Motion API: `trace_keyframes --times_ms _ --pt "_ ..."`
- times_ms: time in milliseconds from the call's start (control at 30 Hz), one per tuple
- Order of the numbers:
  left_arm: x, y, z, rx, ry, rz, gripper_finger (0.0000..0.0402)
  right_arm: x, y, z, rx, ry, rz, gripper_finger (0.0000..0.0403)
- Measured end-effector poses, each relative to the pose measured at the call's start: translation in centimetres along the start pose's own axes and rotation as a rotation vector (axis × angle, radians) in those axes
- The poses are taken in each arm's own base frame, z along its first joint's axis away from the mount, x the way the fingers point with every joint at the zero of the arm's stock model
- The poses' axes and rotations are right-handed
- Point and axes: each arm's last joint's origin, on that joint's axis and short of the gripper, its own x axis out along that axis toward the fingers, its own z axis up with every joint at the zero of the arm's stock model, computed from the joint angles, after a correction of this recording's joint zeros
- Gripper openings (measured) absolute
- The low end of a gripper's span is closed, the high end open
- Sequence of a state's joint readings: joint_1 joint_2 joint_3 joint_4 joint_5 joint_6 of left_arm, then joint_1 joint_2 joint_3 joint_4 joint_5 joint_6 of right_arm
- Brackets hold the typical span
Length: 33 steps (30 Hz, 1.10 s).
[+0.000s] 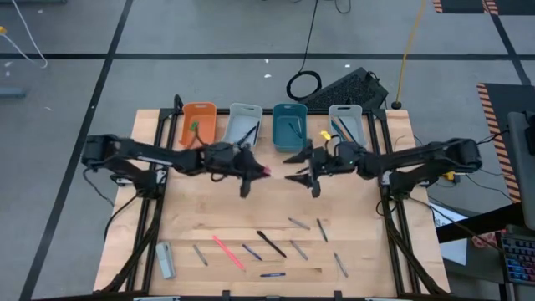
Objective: Sort crayons/erasers/pens/pencils in bins
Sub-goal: Put the pink eraser into the orange bin
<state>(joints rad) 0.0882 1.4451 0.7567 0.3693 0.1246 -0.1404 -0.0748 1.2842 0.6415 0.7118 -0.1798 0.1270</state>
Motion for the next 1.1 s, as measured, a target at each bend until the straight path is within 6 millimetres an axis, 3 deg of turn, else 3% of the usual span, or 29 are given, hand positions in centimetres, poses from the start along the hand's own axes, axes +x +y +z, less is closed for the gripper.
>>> trace_keyframes --times_ms 200,333,500,600,733,1100 --pt "-6.1 3.0 1.0 -0.067 0.174 0.280 0.0059 -2.6 -0.9 0.5 -0.132 0.164 -0.222 0.0200" --pt "-10.2 5.6 0.4 -0.187 0.294 0.496 0.0059 -3.3 -1.7 -0.5 -0.145 0.257 -0.303 0.0137" --pt "-13.7 9.0 -0.6 -0.288 0.398 0.685 0.0059 -4.3 -2.2 -3.1 -0.140 0.235 -0.320 0.0046" --pt "-15.0 11.1 -1.5 -0.341 0.468 0.772 0.0060 -5.4 -2.2 -4.5 -0.128 0.160 -0.324 0.0008" --pt "-16.3 13.7 -2.8 -0.408 0.548 0.845 0.0060 -6.6 -2.2 -5.7 -0.119 0.068 -0.301 0.0012" --pt "-17.1 18.9 -5.8 -0.588 0.647 0.863 0.0060 -7.5 -3.1 -5.1 -0.166 -0.011 -0.294 0.0001"
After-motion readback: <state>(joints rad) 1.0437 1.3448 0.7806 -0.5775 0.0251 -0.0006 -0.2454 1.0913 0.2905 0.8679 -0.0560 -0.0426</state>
